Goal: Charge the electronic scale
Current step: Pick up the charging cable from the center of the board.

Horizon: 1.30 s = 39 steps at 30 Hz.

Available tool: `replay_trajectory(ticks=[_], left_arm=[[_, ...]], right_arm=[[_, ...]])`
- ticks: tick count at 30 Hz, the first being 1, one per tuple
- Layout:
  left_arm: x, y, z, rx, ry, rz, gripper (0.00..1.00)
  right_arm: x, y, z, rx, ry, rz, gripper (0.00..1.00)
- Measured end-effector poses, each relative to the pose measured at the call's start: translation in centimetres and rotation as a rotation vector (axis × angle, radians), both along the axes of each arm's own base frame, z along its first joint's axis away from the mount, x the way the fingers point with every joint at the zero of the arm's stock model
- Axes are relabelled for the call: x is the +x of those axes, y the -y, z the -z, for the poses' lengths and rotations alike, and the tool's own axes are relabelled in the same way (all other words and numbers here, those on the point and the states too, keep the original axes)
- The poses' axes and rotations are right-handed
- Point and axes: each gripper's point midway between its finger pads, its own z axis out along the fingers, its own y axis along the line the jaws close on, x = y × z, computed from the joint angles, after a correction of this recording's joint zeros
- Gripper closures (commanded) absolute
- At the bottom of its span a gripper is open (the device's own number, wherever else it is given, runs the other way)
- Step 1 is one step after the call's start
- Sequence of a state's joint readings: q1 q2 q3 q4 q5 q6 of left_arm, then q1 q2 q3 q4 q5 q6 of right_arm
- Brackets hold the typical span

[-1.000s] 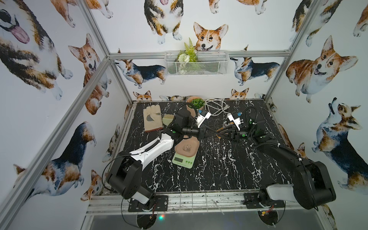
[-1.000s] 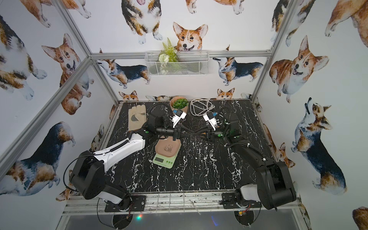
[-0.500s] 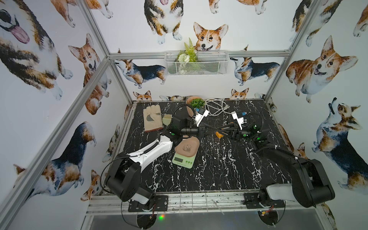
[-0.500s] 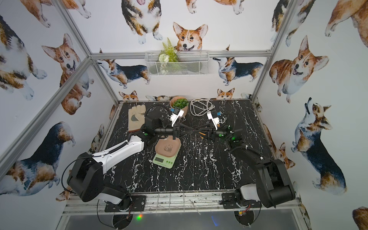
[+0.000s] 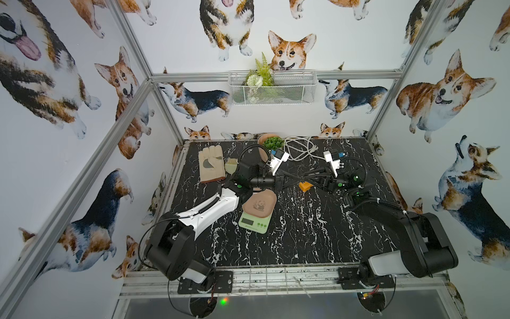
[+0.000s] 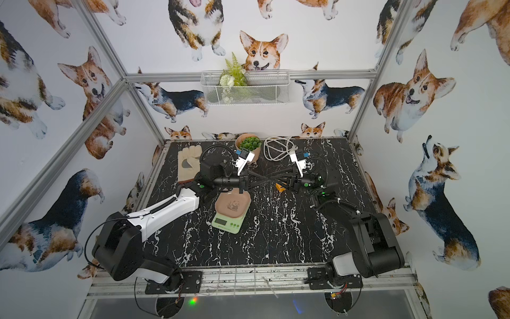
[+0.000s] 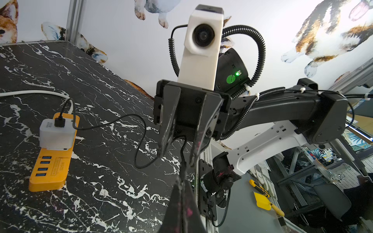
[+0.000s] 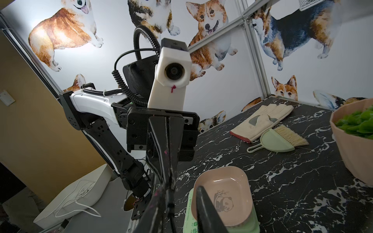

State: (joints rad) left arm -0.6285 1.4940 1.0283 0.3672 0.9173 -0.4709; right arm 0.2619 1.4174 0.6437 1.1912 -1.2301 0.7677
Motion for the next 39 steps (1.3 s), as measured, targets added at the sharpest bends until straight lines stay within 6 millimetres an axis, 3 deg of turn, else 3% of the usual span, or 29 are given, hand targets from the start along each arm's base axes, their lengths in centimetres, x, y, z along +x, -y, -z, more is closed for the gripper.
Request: replay_trajectory(ticks=[10,19,26,39], left_arm=[[0.2,0.14,-0.45,-0.009,0.005,-0.001,1.0],[0.29,0.21,-0.23,-0.006,-0.003,-0.001,1.0],[0.29,0.21,-0.23,-0.006,-0.003,-0.001,1.0],[0.34,0.21,-0.31,-0.006,-0.001,-0.004,1.0]], right_arm=[[-0.15,0.05,0.15,0.002,-0.026,-0.041,0.7],[-0.17,0.23,-0.01,0.003,-0.031,-0.05,0.83],[-0.1,0.18,-0.01,0.004,-0.036,-0.059,0.76],[-0.28,0.02,0.43,-0.008,-0.06,-0.09,0.81]])
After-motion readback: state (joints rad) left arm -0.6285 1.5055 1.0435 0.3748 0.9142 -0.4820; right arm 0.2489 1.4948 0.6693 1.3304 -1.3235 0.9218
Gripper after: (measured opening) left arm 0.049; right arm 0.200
